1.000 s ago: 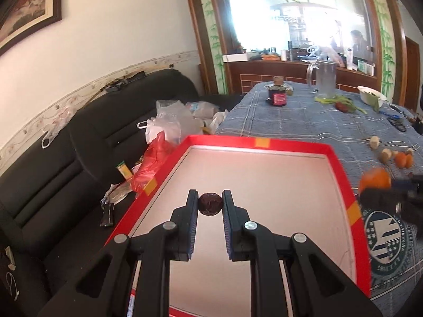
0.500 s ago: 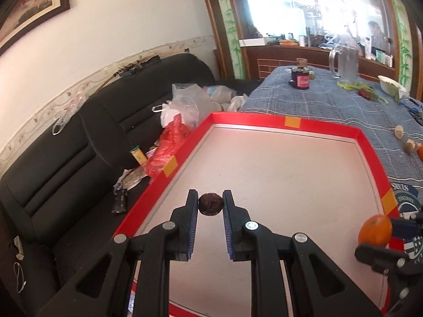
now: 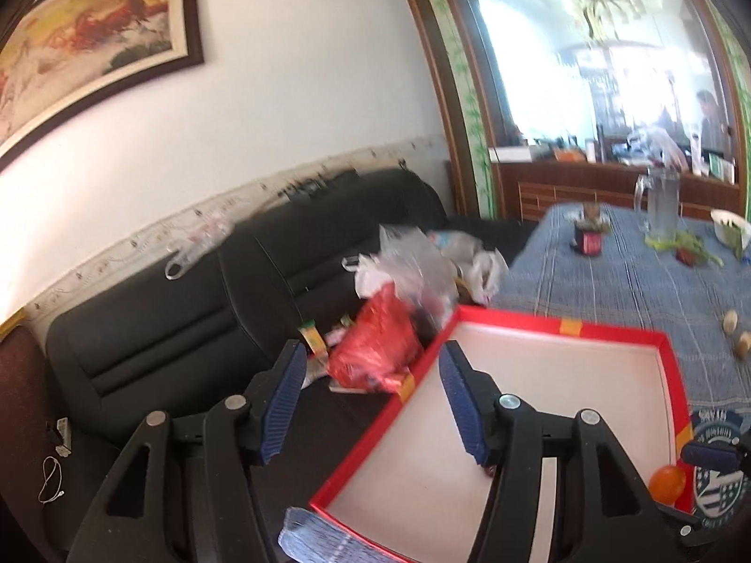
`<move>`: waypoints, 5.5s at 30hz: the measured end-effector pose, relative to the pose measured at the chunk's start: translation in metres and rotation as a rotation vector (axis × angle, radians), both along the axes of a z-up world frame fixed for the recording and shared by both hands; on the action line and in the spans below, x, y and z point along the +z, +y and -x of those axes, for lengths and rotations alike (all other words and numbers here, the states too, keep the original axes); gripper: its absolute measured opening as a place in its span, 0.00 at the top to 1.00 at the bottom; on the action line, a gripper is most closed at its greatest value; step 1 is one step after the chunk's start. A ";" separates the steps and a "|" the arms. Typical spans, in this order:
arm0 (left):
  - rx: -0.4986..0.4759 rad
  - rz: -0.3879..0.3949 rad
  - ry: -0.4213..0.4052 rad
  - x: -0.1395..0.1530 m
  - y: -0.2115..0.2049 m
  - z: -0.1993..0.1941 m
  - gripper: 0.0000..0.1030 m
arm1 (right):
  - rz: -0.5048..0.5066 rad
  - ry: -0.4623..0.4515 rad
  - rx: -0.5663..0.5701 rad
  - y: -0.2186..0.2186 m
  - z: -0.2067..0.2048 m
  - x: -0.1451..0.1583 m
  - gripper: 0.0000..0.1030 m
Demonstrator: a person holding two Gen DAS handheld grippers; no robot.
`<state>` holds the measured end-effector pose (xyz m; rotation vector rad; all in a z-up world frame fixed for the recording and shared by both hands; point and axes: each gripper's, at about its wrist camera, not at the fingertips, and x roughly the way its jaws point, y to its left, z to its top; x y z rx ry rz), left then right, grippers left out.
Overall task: Organize fruits
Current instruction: 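Carry the orange with the right tool into the tray while the left tool drops the date there, then bring both open tools back over the fruit pile, then grasp a mandarin orange with the right tool while the left tool grasps another orange, then carry both oranges over the tray and open both tools to drop them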
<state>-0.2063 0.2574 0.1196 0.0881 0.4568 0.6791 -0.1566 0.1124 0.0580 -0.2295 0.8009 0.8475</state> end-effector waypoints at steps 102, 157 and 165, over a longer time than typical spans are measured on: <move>-0.786 0.343 0.529 -0.100 -0.306 -0.214 0.69 | -0.144 0.417 -0.701 -0.336 -0.187 -0.034 0.69; -0.330 0.415 0.206 -0.061 -0.013 -0.035 0.69 | -0.234 0.075 -0.168 -0.064 -0.060 0.036 0.69; -0.326 0.407 0.214 -0.069 -0.001 -0.023 0.69 | -0.095 0.109 -0.065 0.003 -0.046 0.010 0.69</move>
